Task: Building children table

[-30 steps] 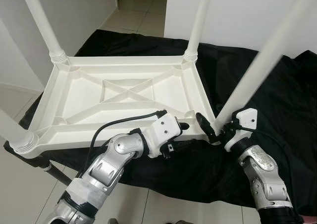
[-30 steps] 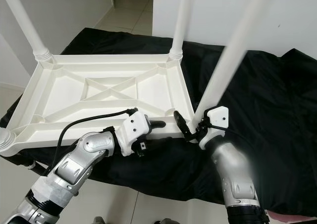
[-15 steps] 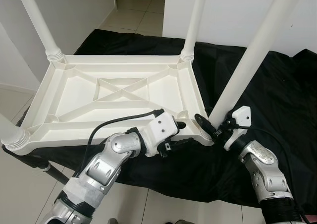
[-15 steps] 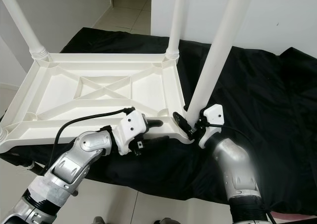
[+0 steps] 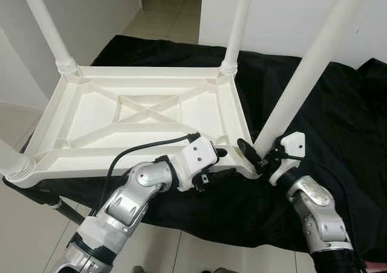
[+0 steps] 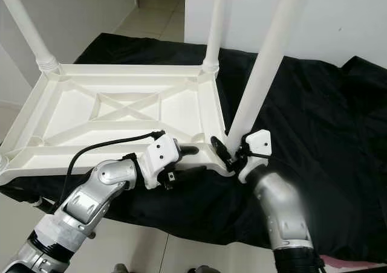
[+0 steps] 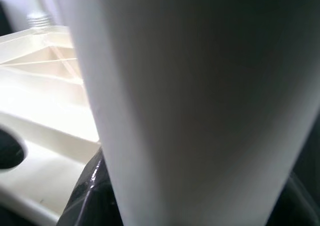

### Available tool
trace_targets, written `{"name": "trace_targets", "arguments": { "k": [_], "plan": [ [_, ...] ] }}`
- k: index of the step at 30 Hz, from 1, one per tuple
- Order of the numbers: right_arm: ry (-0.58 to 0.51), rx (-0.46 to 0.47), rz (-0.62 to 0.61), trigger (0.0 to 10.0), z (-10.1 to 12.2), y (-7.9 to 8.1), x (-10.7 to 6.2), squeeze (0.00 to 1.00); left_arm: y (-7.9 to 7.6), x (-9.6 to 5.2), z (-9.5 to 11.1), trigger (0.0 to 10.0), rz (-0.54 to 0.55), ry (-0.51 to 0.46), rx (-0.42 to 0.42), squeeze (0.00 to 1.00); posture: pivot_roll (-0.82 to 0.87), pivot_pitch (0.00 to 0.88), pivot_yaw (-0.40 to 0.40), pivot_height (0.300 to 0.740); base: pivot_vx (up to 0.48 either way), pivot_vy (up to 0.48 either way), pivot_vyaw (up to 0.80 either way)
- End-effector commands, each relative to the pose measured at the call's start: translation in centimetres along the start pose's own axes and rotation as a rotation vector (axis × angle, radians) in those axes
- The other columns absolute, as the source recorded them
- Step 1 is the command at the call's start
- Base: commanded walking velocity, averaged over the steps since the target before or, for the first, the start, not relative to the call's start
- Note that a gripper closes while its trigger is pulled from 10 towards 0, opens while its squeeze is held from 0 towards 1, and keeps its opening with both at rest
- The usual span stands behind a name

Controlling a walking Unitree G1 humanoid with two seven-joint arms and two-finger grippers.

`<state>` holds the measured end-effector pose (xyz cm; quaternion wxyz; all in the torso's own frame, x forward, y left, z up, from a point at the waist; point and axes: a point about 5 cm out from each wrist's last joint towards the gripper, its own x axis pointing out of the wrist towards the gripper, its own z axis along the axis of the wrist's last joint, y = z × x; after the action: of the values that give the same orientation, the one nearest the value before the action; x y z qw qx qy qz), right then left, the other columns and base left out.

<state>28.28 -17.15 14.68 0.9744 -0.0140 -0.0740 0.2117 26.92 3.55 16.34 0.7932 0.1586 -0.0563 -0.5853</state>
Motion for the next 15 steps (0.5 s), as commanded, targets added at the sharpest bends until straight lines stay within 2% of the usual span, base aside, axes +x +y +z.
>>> {"name": "trace_targets", "arguments": {
  "k": [1,3,9,11,12,14,15],
  "plan": [
    [0.047,0.031,-0.026,10.0,-1.0,0.2,-0.2,0.00,-0.2,0.1,-0.2,10.0,-0.016,0.006,0.000,0.00,-0.04,0.114,-0.005,0.740,0.000,0.000,0.00],
    [0.037,0.027,-0.107,10.0,-0.9,0.4,-0.1,0.00,-0.3,0.1,-0.1,10.0,-0.016,0.004,-0.002,0.00,-0.04,0.117,-0.007,0.740,0.000,0.000,0.00],
    [0.046,0.062,-0.236,10.0,-1.0,1.3,0.0,0.00,-0.4,0.1,-0.2,10.0,-0.015,0.004,-0.008,0.00,-0.04,0.124,-0.010,0.740,0.000,0.000,0.00],
    [0.048,0.073,-0.270,10.0,-1.1,1.4,-0.1,0.00,-0.4,0.1,-0.2,10.0,-0.015,0.005,-0.010,0.00,-0.04,0.126,-0.013,0.740,0.000,0.000,0.00],
    [0.053,0.063,-0.338,10.0,-1.1,1.4,-0.2,0.00,-0.5,0.1,-0.3,10.0,-0.013,0.006,-0.011,0.00,-0.04,0.127,-0.016,0.740,0.000,0.000,0.00],
    [0.053,0.063,-0.338,10.0,-1.1,1.4,-0.2,0.00,-0.5,0.1,-0.3,10.0,-0.013,0.006,-0.011,0.00,-0.04,0.127,-0.016,0.740,0.000,0.000,0.00],
    [0.055,0.057,-0.387,10.0,-1.2,1.4,-0.4,0.00,-0.5,0.1,-0.3,10.0,-0.012,0.008,-0.013,0.00,-0.04,0.127,-0.016,0.740,0.000,0.000,0.00]
  ]
}}
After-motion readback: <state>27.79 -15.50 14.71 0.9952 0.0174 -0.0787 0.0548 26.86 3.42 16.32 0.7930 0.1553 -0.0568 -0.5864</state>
